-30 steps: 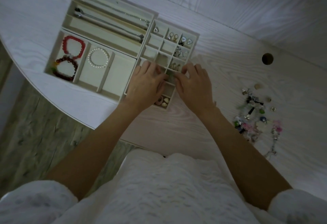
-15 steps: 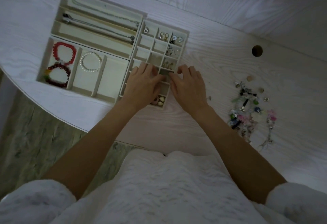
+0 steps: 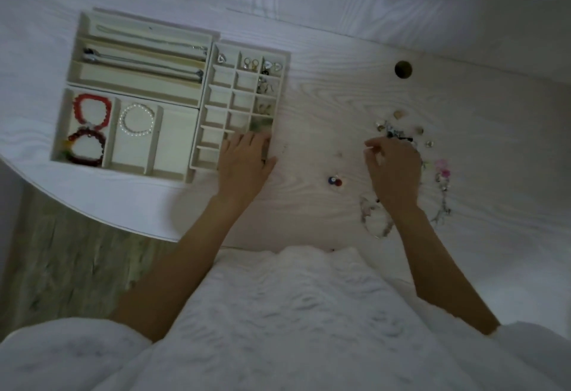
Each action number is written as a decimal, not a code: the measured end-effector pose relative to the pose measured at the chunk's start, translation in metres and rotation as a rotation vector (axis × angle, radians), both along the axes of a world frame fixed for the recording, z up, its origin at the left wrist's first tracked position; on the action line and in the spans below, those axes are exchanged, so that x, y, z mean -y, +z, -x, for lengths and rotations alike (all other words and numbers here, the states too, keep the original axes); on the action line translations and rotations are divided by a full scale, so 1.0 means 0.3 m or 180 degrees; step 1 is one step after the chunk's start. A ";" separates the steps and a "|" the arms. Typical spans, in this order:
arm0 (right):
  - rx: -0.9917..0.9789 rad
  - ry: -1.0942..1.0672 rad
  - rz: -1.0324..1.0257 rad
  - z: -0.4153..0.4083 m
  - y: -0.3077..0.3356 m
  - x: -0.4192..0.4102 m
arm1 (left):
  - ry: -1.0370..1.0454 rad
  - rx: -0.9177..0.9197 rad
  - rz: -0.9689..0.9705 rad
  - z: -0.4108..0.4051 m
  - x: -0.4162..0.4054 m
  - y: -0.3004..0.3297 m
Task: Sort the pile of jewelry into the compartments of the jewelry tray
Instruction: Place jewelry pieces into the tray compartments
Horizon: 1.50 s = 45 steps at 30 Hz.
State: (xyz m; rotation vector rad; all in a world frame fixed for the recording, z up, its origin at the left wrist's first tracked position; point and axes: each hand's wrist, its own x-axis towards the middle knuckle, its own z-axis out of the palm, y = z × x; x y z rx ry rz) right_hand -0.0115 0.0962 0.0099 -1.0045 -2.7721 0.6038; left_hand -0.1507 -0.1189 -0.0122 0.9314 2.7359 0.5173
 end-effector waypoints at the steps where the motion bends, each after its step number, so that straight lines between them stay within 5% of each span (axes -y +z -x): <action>1: 0.0132 -0.0216 0.0030 -0.034 -0.012 -0.030 | 0.0050 0.0064 0.0002 -0.007 -0.001 0.007; 4: 0.0401 -0.0357 0.0010 -0.078 -0.064 -0.081 | 0.0077 0.0054 0.0012 -0.016 0.001 0.014; 13: 0.0442 0.0615 -0.1141 -0.054 -0.059 -0.135 | 0.0029 -0.0087 0.0013 -0.033 0.003 -0.001; 20: -0.0814 -0.0159 0.1328 0.002 0.091 -0.084 | 0.0084 -0.0039 -0.0172 -0.041 0.003 -0.010; 24: -0.0636 -0.0308 0.2175 0.050 0.051 -0.038 | 0.0060 -0.0014 -0.0215 -0.038 0.008 -0.011; 41: 0.0450 0.2142 0.0312 0.460 0.049 0.264 | 0.0642 0.0089 -0.0806 -0.007 0.113 -0.019; 45: 0.0739 0.2194 0.0566 0.492 0.033 0.280 | 0.0678 0.0113 -0.0751 0.016 0.107 -0.008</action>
